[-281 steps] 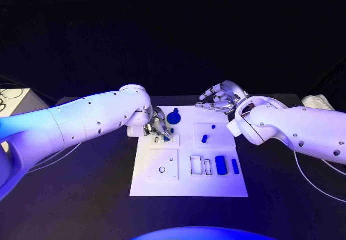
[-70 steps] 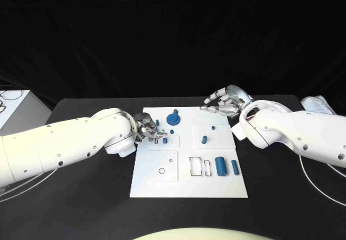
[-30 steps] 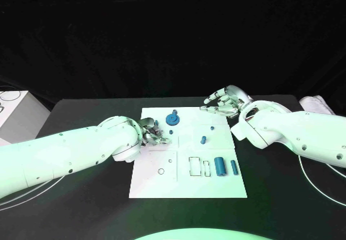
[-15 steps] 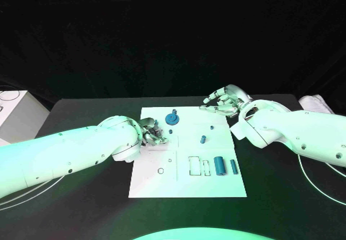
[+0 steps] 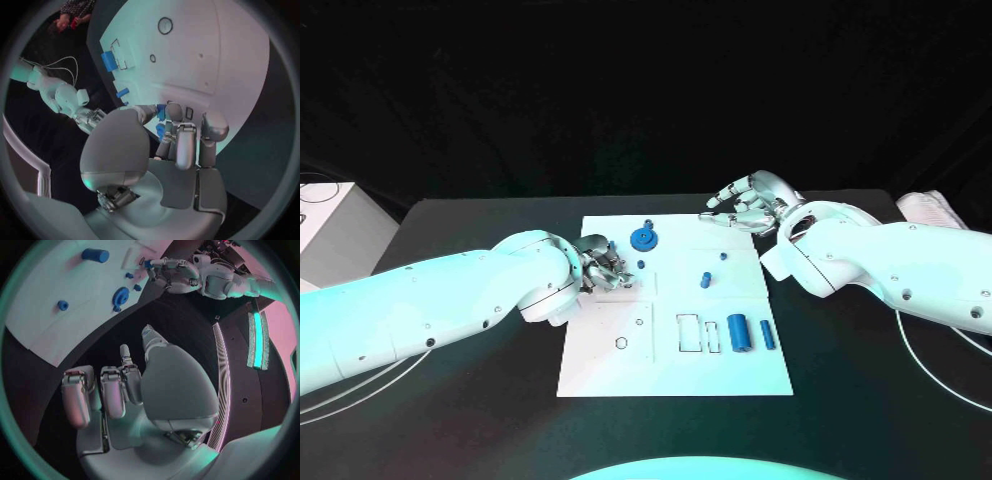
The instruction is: Assemble the parts on the task board
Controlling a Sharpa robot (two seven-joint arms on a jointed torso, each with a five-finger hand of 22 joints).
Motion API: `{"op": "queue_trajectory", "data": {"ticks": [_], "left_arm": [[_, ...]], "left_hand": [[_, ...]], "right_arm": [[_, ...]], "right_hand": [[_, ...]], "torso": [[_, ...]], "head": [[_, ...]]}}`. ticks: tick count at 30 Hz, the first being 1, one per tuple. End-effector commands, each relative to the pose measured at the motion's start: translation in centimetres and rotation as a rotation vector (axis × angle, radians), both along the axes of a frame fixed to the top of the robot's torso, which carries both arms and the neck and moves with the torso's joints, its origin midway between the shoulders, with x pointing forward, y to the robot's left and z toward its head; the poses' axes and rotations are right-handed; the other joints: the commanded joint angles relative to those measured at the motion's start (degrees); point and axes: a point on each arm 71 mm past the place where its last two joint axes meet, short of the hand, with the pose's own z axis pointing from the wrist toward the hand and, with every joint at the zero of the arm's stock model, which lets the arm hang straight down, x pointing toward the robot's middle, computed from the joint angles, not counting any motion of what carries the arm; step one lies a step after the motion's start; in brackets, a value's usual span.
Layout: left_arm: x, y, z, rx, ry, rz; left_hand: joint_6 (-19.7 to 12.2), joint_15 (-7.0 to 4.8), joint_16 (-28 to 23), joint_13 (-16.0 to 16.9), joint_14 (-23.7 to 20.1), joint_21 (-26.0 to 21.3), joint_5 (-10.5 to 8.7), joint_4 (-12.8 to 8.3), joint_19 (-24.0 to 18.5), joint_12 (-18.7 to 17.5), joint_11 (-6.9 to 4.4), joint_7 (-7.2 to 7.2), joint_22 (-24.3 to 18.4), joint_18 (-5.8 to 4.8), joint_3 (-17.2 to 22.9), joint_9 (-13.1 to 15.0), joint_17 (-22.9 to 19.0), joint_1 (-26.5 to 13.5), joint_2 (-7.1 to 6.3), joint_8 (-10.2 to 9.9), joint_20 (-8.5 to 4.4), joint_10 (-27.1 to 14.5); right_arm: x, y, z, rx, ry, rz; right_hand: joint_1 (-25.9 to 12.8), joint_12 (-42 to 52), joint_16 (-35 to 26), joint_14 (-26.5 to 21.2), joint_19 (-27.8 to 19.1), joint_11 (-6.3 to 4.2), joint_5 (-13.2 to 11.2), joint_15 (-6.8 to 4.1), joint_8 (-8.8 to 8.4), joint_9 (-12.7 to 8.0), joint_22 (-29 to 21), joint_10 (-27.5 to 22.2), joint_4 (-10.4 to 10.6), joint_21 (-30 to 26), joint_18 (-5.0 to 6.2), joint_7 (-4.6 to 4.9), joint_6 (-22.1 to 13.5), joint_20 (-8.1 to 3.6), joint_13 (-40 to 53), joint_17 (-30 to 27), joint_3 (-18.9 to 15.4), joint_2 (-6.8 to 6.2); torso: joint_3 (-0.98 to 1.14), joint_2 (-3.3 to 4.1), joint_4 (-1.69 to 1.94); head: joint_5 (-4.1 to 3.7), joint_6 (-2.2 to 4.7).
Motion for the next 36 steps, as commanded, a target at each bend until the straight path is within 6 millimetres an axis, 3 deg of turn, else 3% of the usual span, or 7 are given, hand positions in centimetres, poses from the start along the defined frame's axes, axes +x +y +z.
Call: {"op": "queue_trajectory", "data": {"ticks": [1,12,16,19,20,25,36], "left_arm": [[-0.1,-0.2,0.4,-0.035,0.034,-0.01],[0.7,0.3,1.8,-0.036,0.151,-0.087],[1.5,0.4,2.3,0.003,0.24,-0.165],[2.1,0.4,2.7,0.031,0.281,-0.203],[2.4,0.4,2.9,0.044,0.297,-0.219],[4.1,0.4,3.4,0.096,0.378,-0.277],[5.8,-1.0,3.5,0.162,0.446,-0.322]], "left_hand": [[-0.4,-0.32,0.3,0.0,2.0,0.2,0.1,-6.0,0.0,0.2,0.11,-0.08,-0.1,0.35,6.3,2.0,5.8,1.1,0.48,0.9,0.0,0.4],[-1.0,-0.07,-0.1,-1.4,1.5,-0.8,-0.79,-6.8,-1.6,-0.5,0.37,0.2,-1.7,0.69,7.4,1.9,5.0,0.8,0.55,1.2,0.19,-0.7],[-1.2,0.04,-0.2,-1.8,1.3,-1.0,-1.15,-7.4,-2.0,-0.8,0.51,0.34,-2.1,0.76,7.6,1.8,4.8,0.8,0.67,1.2,0.3,-1.1],[-1.4,0.18,-0.3,-2.1,1.0,-1.3,-1.45,-7.9,-2.5,-1.0,0.65,0.5,-2.4,0.84,7.7,1.7,4.6,0.9,0.76,1.0,0.42,-1.6],[-1.4,0.21,-0.3,-2.0,1.0,-1.3,-1.49,-8.0,-2.6,-1.0,0.68,0.53,-2.5,0.85,7.7,1.7,4.6,0.9,0.79,1.0,0.44,-1.6],[-1.5,0.33,-0.1,-1.8,1.1,-1.3,-1.59,-8.8,-2.6,-0.9,0.78,0.64,-2.3,0.82,7.7,1.5,4.9,1.0,0.97,0.9,0.57,-1.6],[-1.4,0.42,0.2,-1.2,1.3,-0.8,-1.54,-9.3,-2.1,-0.6,0.88,0.79,-1.5,0.67,7.8,1.5,5.5,1.0,1.44,0.7,0.65,-1.3]], "right_arm": [[0.0,0.1,0.0,-0.008,-0.006,0.022],[0.1,0.1,-0.1,-0.007,-0.009,0.025],[0.2,0.1,0.0,0.013,-0.025,0.031],[0.3,0.2,0.1,0.042,-0.039,0.037],[0.4,0.3,0.1,0.056,-0.045,0.041],[0.7,0.7,0.4,0.139,-0.077,0.073],[1.2,1.3,0.6,0.192,-0.12,0.099]], "right_hand": [[0.1,-0.3,-0.2,5.5,6.1,-0.02,0.0,-0.21,0.28,0.1,15.1,-0.5,0.0,0.1,-0.82,0.06,-0.3,-0.11,8.2,13.3,-0.3,0.52],[0.2,-1.3,-0.8,5.1,5.6,-0.03,0.0,-0.23,0.46,0.1,14.5,-1.4,0.0,-0.8,-0.57,0.04,-0.3,-0.12,7.3,12.0,-0.4,0.56],[1.0,-12.4,-6.7,2.0,-1.4,-0.31,0.0,-0.62,1.49,0.4,5.7,-10.1,-0.1,-15.2,2.85,-0.09,-1.1,-0.38,-2.2,3.2,-0.2,0.94],[2.4,-28.0,-17.3,-4.0,-10.6,0.11,-0.1,-0.23,2.32,0.7,-6.9,-21.7,-0.3,-35.6,6.59,0.19,-2.2,-0.13,-15.8,-8.9,1.1,1.2],[3.2,-36.0,-27.8,-11.0,-18.6,0.5,0.0,0.42,2.78,0.8,-17.2,-27.7,-0.2,-52.2,9.11,0.74,-2.8,0.43,-22.8,-19.8,2.2,1.51],[5.5,-58.2,-57.8,-33.4,-31.6,4.29,0.0,5.65,4.89,0.0,-36.9,-31.4,-0.5,-77.2,9.42,3.07,-5.2,5.67,-49.8,-40.2,10.1,-0.08],[2.6,-67.1,-75.3,-34.4,-38.6,6.4,-0.1,9.04,2.93,-2.9,-54.4,-30.3,-4.9,-86.4,9.53,4.43,-5.3,9.8,-68.9,-55.2,14.9,-0.98]], "torso": [[0.02,-0.05,0.02],[0.01,-0.02,-0.01],[0.01,-0.02,0.01],[0.02,-0.08,-0.01],[0.02,-0.09,-0.02],[0.02,-0.07,-0.08],[0.05,-0.02,-0.01]], "head": [[-0.01,0.09],[-0.11,0.39],[0.02,0.34],[0.14,0.29],[0.16,0.29],[0.28,0.39],[0.48,0.43]]}}
